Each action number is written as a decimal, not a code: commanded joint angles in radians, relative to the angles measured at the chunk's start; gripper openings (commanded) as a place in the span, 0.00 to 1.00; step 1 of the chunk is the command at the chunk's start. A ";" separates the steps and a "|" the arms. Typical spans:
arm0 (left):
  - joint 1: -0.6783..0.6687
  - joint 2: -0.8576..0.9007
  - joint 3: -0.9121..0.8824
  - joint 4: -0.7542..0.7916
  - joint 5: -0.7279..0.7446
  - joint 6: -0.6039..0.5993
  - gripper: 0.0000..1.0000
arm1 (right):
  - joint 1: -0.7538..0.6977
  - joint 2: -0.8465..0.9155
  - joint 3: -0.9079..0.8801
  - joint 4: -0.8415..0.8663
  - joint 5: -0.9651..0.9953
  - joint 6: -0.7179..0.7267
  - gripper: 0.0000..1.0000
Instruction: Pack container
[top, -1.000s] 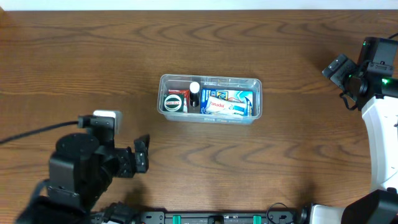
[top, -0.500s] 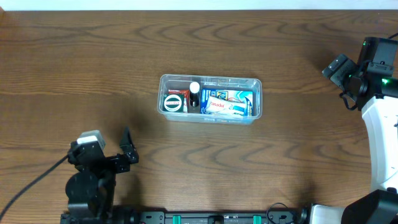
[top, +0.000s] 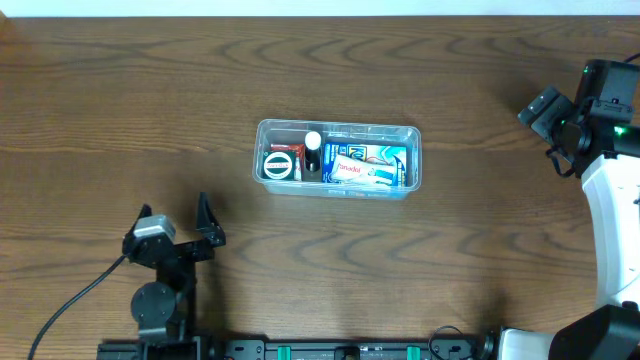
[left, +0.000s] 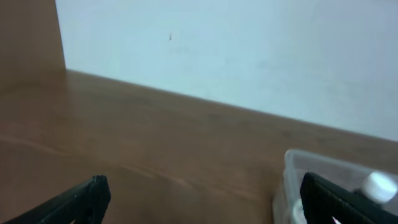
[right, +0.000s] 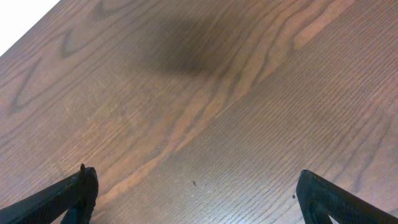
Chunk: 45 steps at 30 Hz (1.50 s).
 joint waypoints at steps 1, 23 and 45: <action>0.012 -0.008 -0.055 -0.004 0.011 0.014 0.98 | -0.004 -0.018 0.010 0.000 0.004 0.008 0.99; 0.036 -0.006 -0.054 -0.054 0.007 0.017 0.98 | -0.004 -0.018 0.010 0.000 0.004 0.008 0.99; 0.036 -0.006 -0.054 -0.054 0.007 0.017 0.98 | 0.033 -0.143 -0.058 0.000 0.004 0.003 0.99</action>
